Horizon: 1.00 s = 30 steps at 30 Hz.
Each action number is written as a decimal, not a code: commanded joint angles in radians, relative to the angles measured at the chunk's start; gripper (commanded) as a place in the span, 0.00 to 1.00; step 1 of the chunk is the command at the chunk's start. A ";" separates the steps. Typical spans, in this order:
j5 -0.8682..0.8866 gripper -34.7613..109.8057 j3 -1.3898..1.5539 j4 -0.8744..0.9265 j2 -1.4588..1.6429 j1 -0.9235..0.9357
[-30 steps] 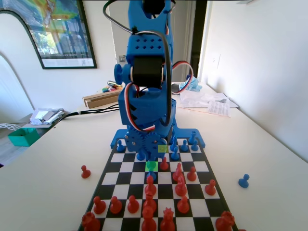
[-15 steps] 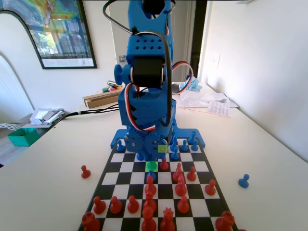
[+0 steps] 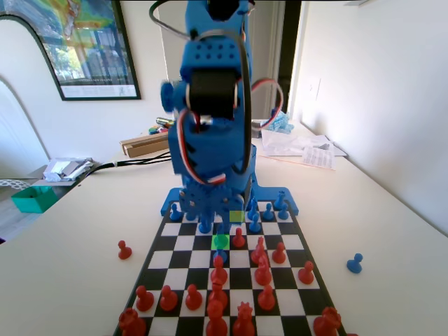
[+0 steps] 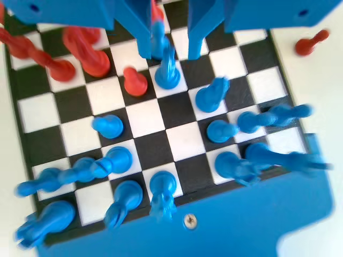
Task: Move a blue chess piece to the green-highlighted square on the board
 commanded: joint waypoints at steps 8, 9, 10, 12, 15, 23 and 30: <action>-0.055 0.33 -0.302 0.370 0.342 0.014; -0.064 0.33 -0.324 0.403 0.364 0.014; -0.074 0.33 -0.337 0.425 0.391 0.012; -0.100 0.33 -0.351 0.463 0.454 0.012; -0.146 0.33 -0.379 0.537 0.535 0.012; -0.293 0.29 -0.388 0.761 0.736 0.008; -0.371 0.27 -0.272 0.793 0.959 -0.014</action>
